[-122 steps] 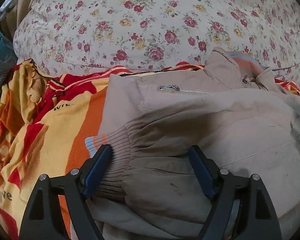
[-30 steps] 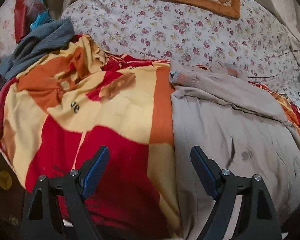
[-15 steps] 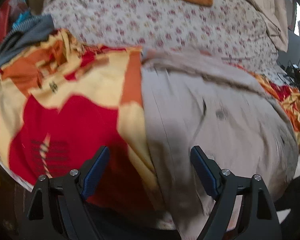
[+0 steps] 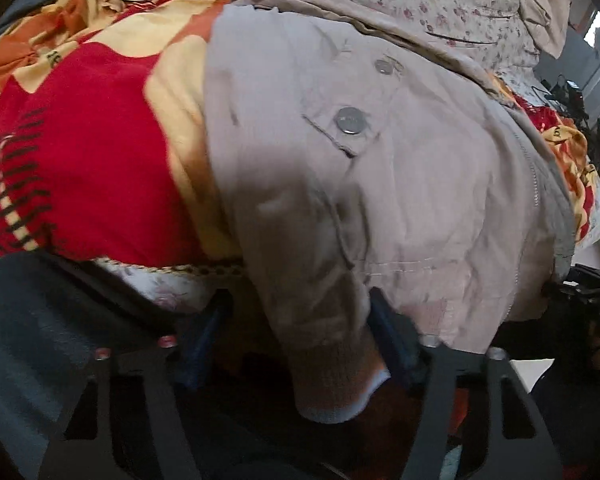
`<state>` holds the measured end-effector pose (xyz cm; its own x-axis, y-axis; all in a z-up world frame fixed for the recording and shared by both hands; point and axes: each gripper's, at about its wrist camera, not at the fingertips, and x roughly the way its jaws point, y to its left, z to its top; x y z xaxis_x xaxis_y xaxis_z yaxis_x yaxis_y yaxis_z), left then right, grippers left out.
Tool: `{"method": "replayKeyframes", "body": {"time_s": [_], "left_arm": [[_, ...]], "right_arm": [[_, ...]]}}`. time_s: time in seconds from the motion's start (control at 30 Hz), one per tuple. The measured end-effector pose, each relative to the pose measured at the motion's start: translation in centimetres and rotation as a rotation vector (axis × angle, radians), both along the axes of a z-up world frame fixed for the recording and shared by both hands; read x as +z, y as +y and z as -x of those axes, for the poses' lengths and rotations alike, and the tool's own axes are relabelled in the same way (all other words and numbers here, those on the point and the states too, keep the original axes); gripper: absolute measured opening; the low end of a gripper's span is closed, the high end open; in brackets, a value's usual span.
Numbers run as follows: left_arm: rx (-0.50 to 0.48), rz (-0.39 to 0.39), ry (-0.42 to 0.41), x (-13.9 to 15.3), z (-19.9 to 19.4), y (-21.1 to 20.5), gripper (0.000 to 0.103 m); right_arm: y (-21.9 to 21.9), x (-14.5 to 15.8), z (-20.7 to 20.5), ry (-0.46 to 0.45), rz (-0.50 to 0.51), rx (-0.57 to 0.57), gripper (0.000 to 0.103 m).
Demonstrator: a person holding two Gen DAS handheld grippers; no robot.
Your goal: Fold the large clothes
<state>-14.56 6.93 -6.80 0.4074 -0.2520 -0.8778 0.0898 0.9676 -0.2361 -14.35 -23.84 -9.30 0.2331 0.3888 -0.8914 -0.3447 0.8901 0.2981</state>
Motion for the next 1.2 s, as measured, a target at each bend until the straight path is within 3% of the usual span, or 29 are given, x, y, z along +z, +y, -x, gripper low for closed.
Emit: {"method": "replayKeyframes", "body": {"time_s": [0.03, 0.07, 0.1, 0.2, 0.27, 0.37, 0.5, 0.67, 0.83, 0.97, 1.2], "left_arm": [[-0.019, 0.014, 0.000, 0.1, 0.1, -0.3, 0.023], [-0.040, 0.015, -0.010, 0.4, 0.3, -0.7, 0.009], [-0.052, -0.001, -0.021, 0.6, 0.5, -1.0, 0.003], [-0.095, -0.038, -0.057, 1.7, 1.2, -1.9, 0.000], [-0.104, -0.028, -0.082, 2.7, 1.7, -1.9, 0.000], [-0.122, 0.070, -0.148, 5.6, 2.2, -0.6, 0.000], [-0.181, 0.197, -0.244, 9.2, 2.7, 1.0, 0.000], [-0.157, 0.287, -0.359, 13.4, 2.7, 3.0, 0.000], [-0.154, 0.268, -0.443, 16.1, 2.0, 2.9, 0.000], [-0.193, 0.213, -0.475, 17.5, 3.2, 2.1, 0.000], [-0.230, 0.192, -0.525, 20.1, 5.6, 1.9, 0.000]], "right_arm": [[-0.1, 0.3, 0.2, -0.009, -0.004, -0.002, 0.064], [-0.2, 0.6, 0.4, -0.008, -0.004, 0.002, 0.052], [-0.2, 0.8, 0.7, -0.002, -0.009, 0.011, 0.028], [-0.3, 1.9, 1.6, 0.010, -0.041, 0.043, 0.013], [-0.3, 3.6, 2.5, -0.016, -0.053, 0.088, 0.012], [-1.8, 6.7, 3.5, -0.068, -0.093, 0.126, 0.012], [-5.1, 10.6, 3.7, -0.131, -0.210, 0.137, 0.011], [-8.3, 15.0, 3.8, -0.233, -0.398, 0.119, 0.011], [-9.6, 18.5, 2.6, -0.386, -0.508, 0.031, 0.009], [-8.7, 20.9, 2.9, -0.484, -0.504, 0.059, 0.009], [-9.5, 23.4, 4.6, -0.556, -0.490, 0.084, 0.009]]}}
